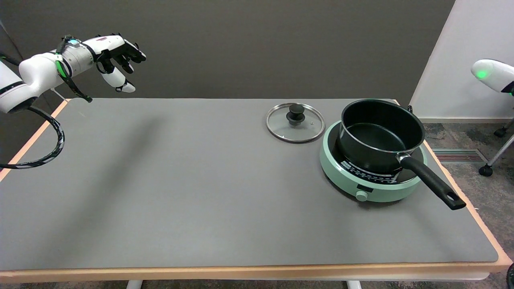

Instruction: Pick up the pot.

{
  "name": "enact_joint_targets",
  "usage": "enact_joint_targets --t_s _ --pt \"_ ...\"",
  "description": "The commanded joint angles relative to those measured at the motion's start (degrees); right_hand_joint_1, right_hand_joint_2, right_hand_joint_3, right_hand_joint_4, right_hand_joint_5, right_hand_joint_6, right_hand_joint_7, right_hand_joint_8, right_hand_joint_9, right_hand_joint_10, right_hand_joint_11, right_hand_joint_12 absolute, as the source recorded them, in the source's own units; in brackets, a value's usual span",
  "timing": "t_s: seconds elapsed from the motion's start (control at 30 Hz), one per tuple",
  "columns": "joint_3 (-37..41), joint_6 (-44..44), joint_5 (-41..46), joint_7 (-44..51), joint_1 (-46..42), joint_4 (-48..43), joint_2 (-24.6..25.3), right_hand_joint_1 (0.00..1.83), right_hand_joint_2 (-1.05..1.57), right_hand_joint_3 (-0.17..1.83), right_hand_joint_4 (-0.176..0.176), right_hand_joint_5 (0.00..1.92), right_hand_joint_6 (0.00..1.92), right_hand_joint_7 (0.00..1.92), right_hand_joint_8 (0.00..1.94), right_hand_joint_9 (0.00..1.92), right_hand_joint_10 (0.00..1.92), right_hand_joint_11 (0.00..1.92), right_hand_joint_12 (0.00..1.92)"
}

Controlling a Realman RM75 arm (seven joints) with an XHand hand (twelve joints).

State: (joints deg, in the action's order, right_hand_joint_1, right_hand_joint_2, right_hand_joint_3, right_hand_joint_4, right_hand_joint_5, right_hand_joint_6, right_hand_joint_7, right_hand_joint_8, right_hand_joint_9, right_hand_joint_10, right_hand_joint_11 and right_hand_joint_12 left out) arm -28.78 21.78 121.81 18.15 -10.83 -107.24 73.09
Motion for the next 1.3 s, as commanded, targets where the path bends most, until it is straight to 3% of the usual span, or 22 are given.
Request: enact_joint_targets --t_s 0.03,0.17,0.3,0.47,0.6,0.7,0.97,1.3 --pt "2.7 5.1 27.1 26.9 -1.6 0.0 11.4 1.08 -0.15 0.85 -0.176 0.05 0.05 0.05 0.05 0.05 0.05 0.05 0.05" --pt "2.4 13.4 27.2 26.9 -1.6 -0.3 12.7 1.06 -0.15 0.86 -0.176 0.07 0.07 0.07 0.07 0.07 0.07 0.07 0.07" --pt "-3.5 21.0 26.8 29.9 -1.4 -0.2 13.0 1.07 -0.10 0.76 -0.176 0.11 0.11 0.11 0.11 0.11 0.11 0.11 0.11" --pt "-15.7 21.4 27.2 48.9 -1.6 0.1 13.6 1.15 -0.14 0.64 -0.176 0.10 0.10 0.10 0.10 0.10 0.10 0.10 0.10" --pt "-19.9 22.2 30.9 67.7 -0.1 -0.2 12.8 1.21 -0.28 0.61 -0.176 0.04 0.04 0.04 0.04 0.04 0.04 0.04 0.04" --pt "-23.5 20.5 33.7 83.1 1.9 0.0 11.5 1.25 -0.38 0.72 -0.176 0.03 0.03 0.03 0.03 0.03 0.03 0.03 0.03" --pt "-33.0 3.0 35.9 104.3 5.8 0.0 9.7 1.30 -0.59 0.85 -0.176 0.05 0.05 0.05 0.05 0.05 0.05 0.05 0.05" --pt "-37.9 -9.0 35.9 108.9 12.4 0.5 11.6 1.34 -0.64 0.78 -0.176 0.05 0.05 0.05 0.05 0.05 0.05 0.05 0.05"
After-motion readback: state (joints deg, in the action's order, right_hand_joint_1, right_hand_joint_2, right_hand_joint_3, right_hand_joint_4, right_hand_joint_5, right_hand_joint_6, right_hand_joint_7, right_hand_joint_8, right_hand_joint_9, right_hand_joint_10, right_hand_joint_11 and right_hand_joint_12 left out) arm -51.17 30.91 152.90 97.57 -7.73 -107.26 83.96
